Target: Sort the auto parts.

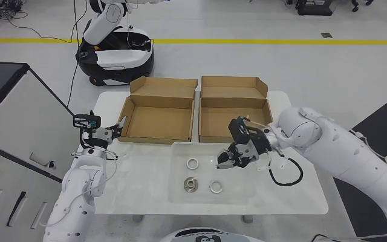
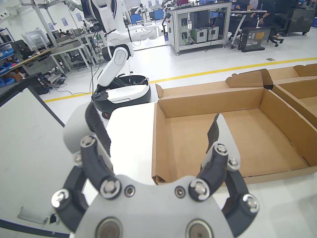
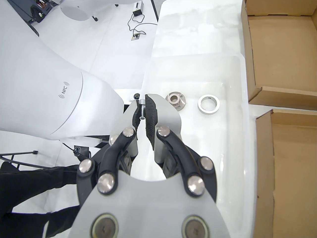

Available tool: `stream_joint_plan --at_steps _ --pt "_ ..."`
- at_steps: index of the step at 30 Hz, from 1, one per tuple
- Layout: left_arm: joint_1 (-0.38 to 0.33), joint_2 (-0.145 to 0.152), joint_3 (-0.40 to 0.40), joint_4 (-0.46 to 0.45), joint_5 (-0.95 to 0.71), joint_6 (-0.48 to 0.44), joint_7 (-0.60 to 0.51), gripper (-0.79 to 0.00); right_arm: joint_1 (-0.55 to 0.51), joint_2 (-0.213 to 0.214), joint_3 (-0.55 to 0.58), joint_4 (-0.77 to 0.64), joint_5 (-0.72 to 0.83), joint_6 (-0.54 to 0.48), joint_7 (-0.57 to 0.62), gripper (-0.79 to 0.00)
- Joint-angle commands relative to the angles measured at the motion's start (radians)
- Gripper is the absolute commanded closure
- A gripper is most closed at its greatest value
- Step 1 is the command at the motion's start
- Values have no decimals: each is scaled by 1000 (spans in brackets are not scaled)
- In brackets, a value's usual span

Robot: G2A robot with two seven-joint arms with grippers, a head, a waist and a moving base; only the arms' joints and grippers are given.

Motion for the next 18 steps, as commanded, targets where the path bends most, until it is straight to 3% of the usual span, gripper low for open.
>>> stream_joint_plan --at_steps 1,9,18 --pt "0 0 0 0 0 0 0 -785 12 22 -16 10 11 -16 -15 0" --pt "0 0 0 0 0 0 0 -785 32 78 -12 -36 126 -16 -15 0" --pt "0 0 0 0 0 0 0 -785 14 90 68 -100 214 -16 -15 0"
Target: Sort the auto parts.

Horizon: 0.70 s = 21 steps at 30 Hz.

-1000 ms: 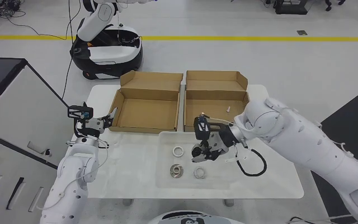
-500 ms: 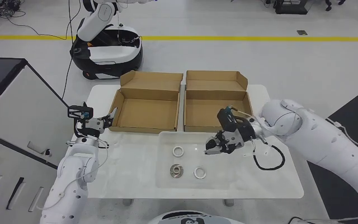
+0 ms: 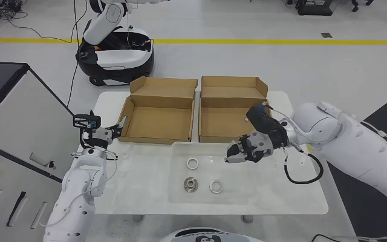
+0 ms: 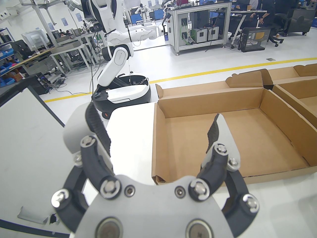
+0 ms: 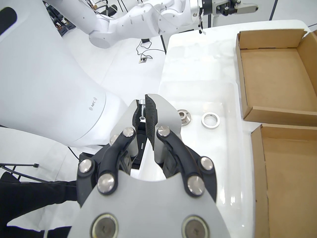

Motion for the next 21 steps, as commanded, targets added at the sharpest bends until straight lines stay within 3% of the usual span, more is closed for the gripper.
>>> stream_joint_plan --at_steps 1,21 --pt "0 0 0 0 0 0 0 -785 -8 -2 24 -11 19 0 0 0" --pt "0 0 0 0 0 0 0 -785 -19 -8 48 -30 31 20 -13 0"
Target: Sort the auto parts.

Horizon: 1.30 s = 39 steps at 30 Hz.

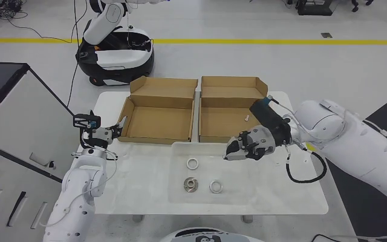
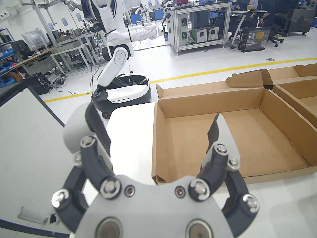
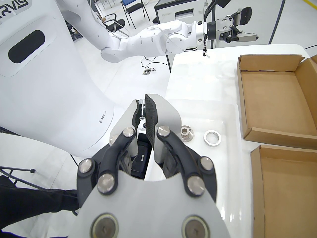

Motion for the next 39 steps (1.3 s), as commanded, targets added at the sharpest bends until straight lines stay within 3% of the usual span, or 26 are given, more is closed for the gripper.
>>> stream_joint_plan --at_steps 1,9,19,29,39 --pt "0 0 0 0 0 0 0 -785 -6 -2 8 -8 -24 22 -16 0" --pt "0 0 0 0 0 0 0 -785 14 -29 0 -9 24 27 20 0" --pt "0 0 0 0 0 0 0 -785 121 -104 -102 -1 154 45 52 0" --pt "0 0 0 0 0 0 0 -785 212 -161 -221 22 381 12 20 0" --pt "0 0 0 0 0 0 0 -785 264 -194 -263 10 558 -4 4 0"
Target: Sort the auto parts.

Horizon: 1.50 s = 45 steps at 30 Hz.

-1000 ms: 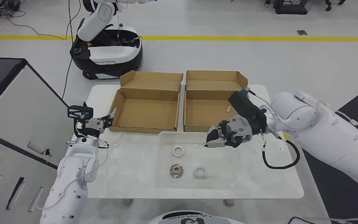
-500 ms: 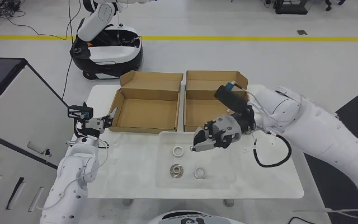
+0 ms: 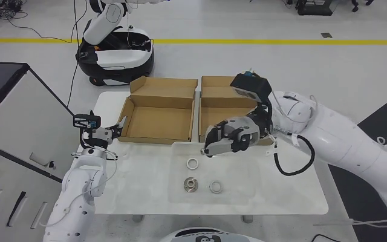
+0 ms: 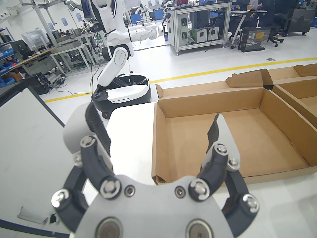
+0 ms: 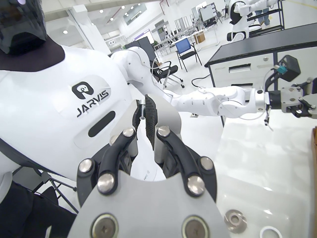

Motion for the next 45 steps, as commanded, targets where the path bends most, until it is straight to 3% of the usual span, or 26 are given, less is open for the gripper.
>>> stream_joint_plan --at_steps 1,12,26,35,45 --pt "0 0 0 0 0 0 0 -785 0 -6 4 -10 39 0 0 0" --pt "0 0 0 0 0 0 0 -785 -57 -49 79 -73 215 0 1 0" --pt "0 0 0 0 0 0 0 -785 -64 -53 85 -79 221 3 -4 0" --pt "0 0 0 0 0 0 0 -785 -187 -82 193 -199 333 0 0 0" --pt "0 0 0 0 0 0 0 -785 -291 -142 272 -253 404 2 2 0"
